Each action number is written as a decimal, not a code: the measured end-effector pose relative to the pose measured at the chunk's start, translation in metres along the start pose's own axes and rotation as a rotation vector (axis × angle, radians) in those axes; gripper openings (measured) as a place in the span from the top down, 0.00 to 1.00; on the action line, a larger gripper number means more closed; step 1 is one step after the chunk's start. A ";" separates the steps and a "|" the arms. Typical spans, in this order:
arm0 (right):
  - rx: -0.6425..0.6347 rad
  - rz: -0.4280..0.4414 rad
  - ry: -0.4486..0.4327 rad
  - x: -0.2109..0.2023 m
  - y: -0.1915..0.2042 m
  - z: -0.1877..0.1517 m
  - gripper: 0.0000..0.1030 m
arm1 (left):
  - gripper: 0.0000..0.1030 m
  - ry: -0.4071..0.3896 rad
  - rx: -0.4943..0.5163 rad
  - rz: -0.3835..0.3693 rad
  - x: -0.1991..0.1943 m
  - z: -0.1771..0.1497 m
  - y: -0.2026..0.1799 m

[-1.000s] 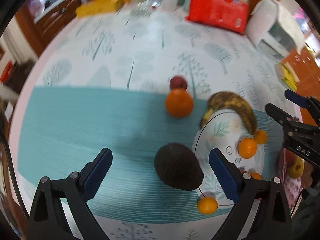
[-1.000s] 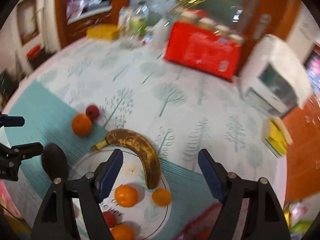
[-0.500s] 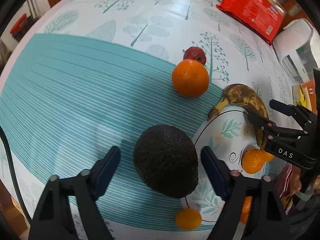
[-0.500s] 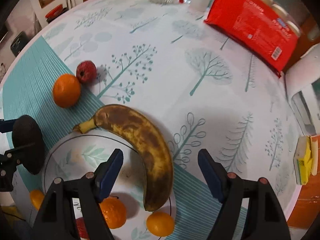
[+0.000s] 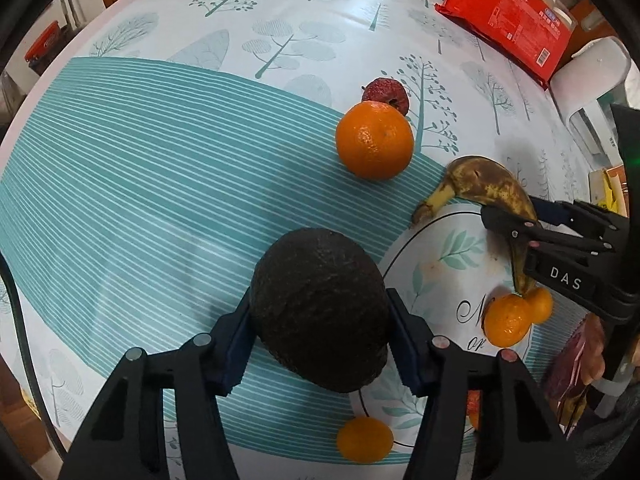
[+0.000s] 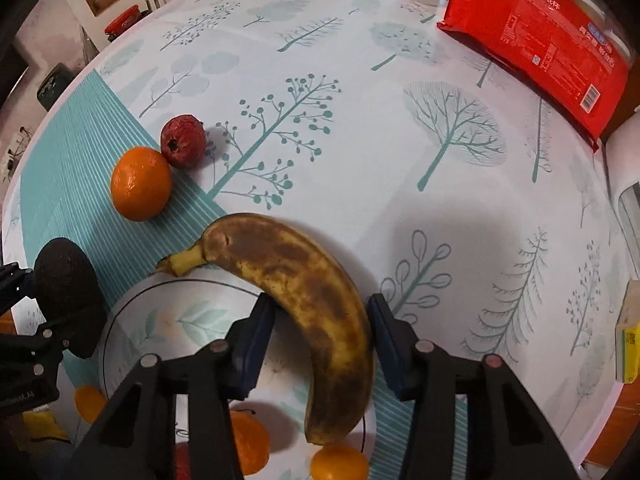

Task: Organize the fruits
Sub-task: 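Grasp the dark avocado with the left tool while the right tool grasps the banana, then carry the avocado and banana over the pink bowl with both tools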

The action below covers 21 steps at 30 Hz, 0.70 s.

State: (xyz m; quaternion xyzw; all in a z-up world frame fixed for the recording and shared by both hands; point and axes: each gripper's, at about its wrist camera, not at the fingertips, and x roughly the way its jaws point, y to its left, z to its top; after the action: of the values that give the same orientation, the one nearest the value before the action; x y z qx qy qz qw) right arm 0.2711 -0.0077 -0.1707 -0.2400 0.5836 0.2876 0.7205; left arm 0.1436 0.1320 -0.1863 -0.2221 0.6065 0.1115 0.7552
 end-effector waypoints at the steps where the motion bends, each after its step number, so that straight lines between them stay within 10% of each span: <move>1: 0.002 -0.008 -0.002 -0.001 0.002 -0.001 0.59 | 0.44 0.000 0.000 -0.002 0.000 0.000 0.000; 21: 0.164 -0.154 -0.222 -0.079 0.010 -0.032 0.68 | 0.45 -0.120 0.097 -0.007 -0.060 -0.001 0.025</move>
State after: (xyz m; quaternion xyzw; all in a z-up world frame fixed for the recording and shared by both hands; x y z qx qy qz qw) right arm 0.2301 -0.0328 -0.1000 -0.1908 0.5017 0.2076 0.8178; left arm 0.1173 0.1597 -0.1339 -0.1804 0.5639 0.0925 0.8006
